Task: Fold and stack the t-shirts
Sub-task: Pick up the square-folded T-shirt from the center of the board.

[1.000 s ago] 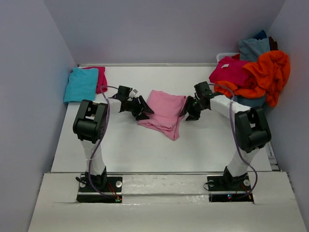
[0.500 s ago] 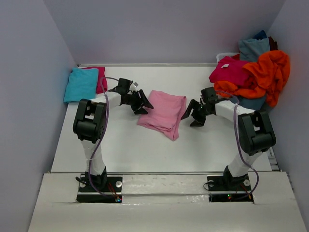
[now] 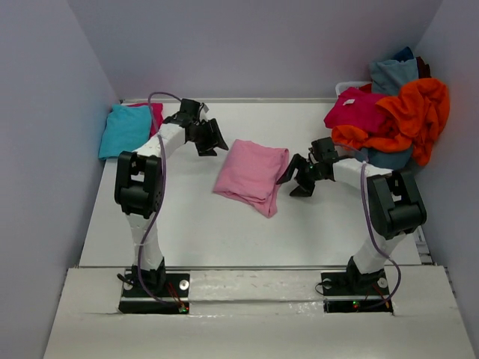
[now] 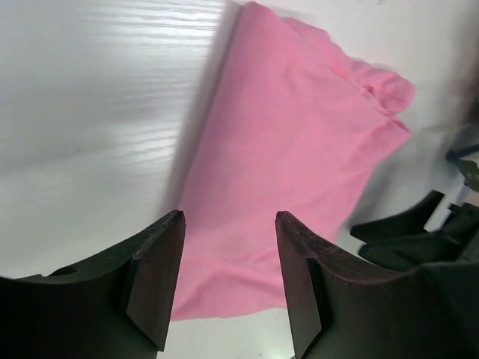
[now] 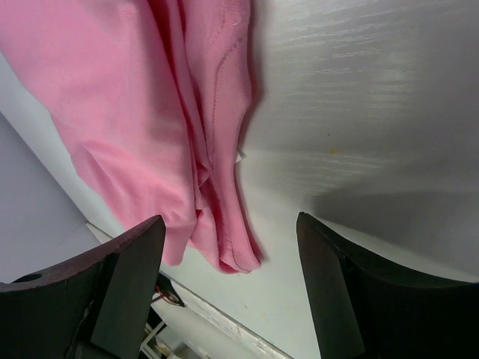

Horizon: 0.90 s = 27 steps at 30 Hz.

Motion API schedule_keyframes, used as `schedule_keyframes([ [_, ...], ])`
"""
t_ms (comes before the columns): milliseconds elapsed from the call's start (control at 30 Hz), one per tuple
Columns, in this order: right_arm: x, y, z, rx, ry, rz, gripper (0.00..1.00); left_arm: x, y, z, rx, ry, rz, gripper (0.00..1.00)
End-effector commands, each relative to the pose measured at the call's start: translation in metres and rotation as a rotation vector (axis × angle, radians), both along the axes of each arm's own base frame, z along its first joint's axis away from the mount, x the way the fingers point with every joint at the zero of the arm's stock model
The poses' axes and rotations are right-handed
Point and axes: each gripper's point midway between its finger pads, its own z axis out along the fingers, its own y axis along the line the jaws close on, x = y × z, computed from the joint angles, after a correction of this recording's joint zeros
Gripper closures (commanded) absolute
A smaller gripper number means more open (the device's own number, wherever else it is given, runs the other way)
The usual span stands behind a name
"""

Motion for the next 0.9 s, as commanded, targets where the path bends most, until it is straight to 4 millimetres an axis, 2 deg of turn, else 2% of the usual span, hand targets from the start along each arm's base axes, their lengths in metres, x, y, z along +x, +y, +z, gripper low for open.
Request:
schedule_keyframes([
  [0,0.022,0.017,0.031,0.08,-0.109,0.024,0.23,0.002,0.031,-0.035,0.146,0.054,0.041,0.37],
  [133,0.041,0.02,0.048,0.063,-0.126,0.042,0.23,-0.001,0.04,-0.057,0.152,0.095,0.065,0.37],
  [167,0.043,0.018,0.039,0.041,-0.104,0.048,0.24,-0.003,0.04,-0.062,0.155,0.106,0.065,0.37],
  [433,0.044,0.02,0.038,0.048,-0.104,0.059,0.24,-0.007,0.041,-0.081,0.14,0.155,0.057,0.37],
  [600,0.048,0.026,0.04,0.08,-0.114,0.077,0.24,-0.011,0.022,-0.086,0.028,0.157,-0.004,0.37],
  [633,0.052,0.027,0.04,0.08,-0.112,0.083,0.24,-0.016,0.013,-0.084,-0.031,0.164,-0.039,0.37],
  [767,0.065,0.033,0.045,0.094,-0.13,0.101,0.25,-0.02,0.009,-0.087,-0.086,0.182,-0.064,0.37],
  [800,0.067,0.033,0.039,0.093,-0.116,0.104,0.25,-0.021,0.007,-0.088,-0.101,0.181,-0.073,0.36],
  [833,0.081,0.049,0.044,0.115,-0.13,0.139,0.26,-0.033,0.002,-0.099,-0.172,0.228,-0.096,0.36],
  [867,0.081,0.049,0.04,0.113,-0.122,0.14,0.26,-0.036,0.002,-0.102,-0.176,0.24,-0.098,0.36],
])
